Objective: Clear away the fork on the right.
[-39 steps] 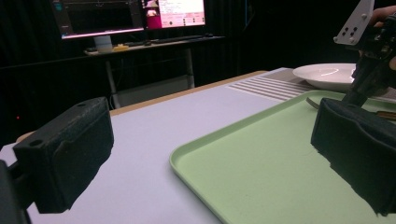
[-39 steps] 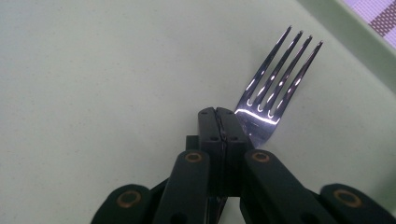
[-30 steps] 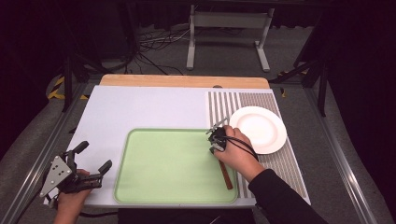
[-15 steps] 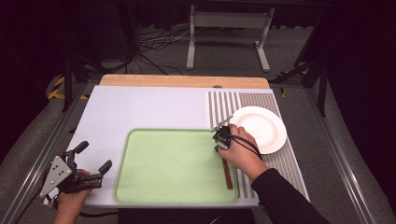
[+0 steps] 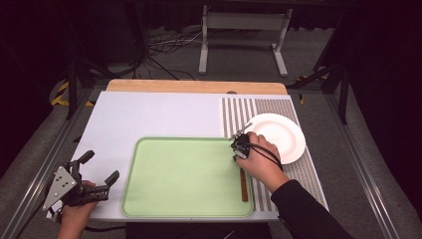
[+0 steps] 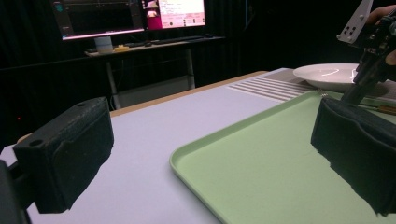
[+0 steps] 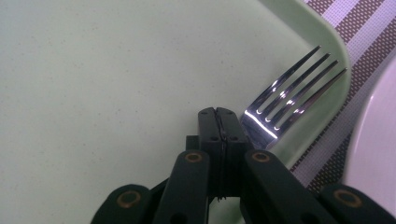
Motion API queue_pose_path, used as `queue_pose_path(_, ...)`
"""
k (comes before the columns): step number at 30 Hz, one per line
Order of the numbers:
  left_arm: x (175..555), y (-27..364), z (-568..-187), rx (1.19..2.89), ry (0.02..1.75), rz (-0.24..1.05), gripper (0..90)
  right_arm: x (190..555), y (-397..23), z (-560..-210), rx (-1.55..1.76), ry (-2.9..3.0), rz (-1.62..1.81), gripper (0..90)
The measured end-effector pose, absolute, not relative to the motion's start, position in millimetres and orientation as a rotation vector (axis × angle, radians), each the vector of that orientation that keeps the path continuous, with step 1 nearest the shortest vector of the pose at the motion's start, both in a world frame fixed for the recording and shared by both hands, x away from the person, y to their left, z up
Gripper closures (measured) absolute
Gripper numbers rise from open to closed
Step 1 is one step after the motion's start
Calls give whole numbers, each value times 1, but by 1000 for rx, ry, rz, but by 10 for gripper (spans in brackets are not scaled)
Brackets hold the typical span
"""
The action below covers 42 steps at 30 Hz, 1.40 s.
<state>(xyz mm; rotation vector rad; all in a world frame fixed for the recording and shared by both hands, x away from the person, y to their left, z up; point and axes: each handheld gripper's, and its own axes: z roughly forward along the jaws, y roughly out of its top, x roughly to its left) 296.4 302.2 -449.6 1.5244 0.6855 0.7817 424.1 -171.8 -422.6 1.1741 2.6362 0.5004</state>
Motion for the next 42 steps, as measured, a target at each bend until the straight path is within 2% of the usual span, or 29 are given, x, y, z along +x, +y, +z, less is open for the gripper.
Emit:
queue_pose_path(5, 296, 302, -450, 1524, 685, 781, 0, 423, -172, -422, 1168, 2640, 523, 893)
queue_pose_path(6, 297, 302, -450, 1522, 685, 782, 0, 422, -171, -420, 1152, 2635, 561, 830)
queue_pose_path(9, 297, 302, -450, 1524, 685, 783, 0, 421, -171, -418, 1133, 2632, 593, 793)
queue_pose_path(13, 297, 302, -450, 1524, 686, 783, 0, 419, -170, -410, 1096, 2612, 688, 625)
queue_pose_path(15, 297, 302, -450, 1522, 686, 782, 0, 418, -171, -405, 1065, 2594, 736, 512)
queue_pose_path(16, 297, 302, -450, 1523, 686, 782, 0, 417, -171, -402, 1064, 2586, 787, 397)
queue_pose_path(17, 297, 302, -450, 1523, 686, 782, 0, 417, -171, -402, 1064, 2586, 787, 397)
queue_pose_path(19, 297, 302, -450, 1522, 685, 782, 0, 415, -173, -395, 952, 2551, 879, 289)
queue_pose_path(25, 297, 302, -450, 1525, 685, 786, 0, 403, -185, -376, 834, 2490, 974, 179)
queue_pose_path(33, 297, 301, -450, 1528, 688, 781, 0, 389, -209, -366, 740, 2415, 1091, 148)
queue_pose_path(42, 297, 301, -450, 1523, 691, 781, 0, 364, -257, -366, 701, 2222, 1344, 100)
